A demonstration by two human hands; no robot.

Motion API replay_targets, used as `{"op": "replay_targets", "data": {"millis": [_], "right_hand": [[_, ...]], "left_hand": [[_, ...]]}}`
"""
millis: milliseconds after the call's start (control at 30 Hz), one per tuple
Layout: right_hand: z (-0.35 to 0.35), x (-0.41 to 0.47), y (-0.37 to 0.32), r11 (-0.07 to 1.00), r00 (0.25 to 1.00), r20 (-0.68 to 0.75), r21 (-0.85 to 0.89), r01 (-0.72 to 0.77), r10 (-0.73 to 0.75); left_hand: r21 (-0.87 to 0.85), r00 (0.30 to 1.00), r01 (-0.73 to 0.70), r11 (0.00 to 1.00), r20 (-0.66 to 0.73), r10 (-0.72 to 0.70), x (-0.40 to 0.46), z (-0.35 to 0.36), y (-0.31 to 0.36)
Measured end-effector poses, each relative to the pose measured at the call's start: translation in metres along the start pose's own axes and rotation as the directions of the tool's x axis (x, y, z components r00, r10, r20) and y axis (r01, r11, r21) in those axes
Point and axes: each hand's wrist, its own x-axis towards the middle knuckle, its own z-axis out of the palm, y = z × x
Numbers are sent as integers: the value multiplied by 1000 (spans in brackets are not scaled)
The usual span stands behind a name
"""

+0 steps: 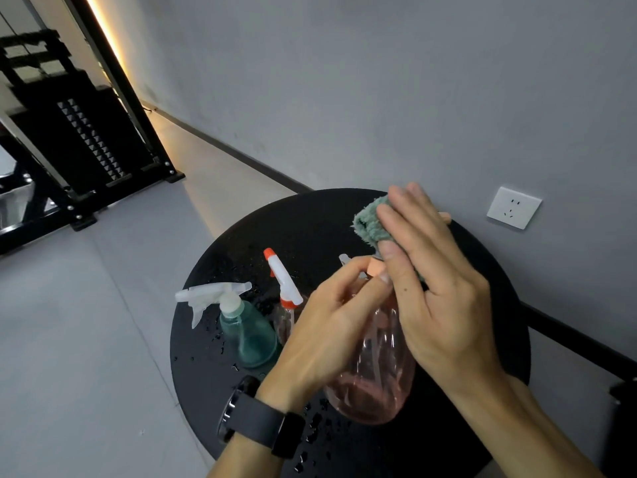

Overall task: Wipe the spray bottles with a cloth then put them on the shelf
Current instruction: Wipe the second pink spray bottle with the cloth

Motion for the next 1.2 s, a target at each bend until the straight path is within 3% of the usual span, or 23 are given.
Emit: {"op": "replay_targets", "data": {"millis": [267, 600, 700, 933, 1200], "right_hand": [[-3, -7, 13, 999, 989, 140, 4, 51, -51], [-9, -13, 28, 995, 990, 123, -64, 71, -63], [-10, -15, 30, 996, 992, 119, -83, 44, -34], [-15, -2, 16, 986, 993, -83, -150, 69, -82], [-2, -6, 19, 992, 1000, 6, -127, 20, -20]], "left_hand": [[-163, 999, 32, 986, 35, -27, -2, -4, -6], [-346, 997, 59, 936, -24, -71, 2, -6, -12], [-349, 992, 71, 934, -69, -102, 3, -9, -11], [-242, 996, 63, 968, -49, -77, 2, -5, -10], [-207, 998, 26, 978, -53, -37, -2, -1, -7]]}}
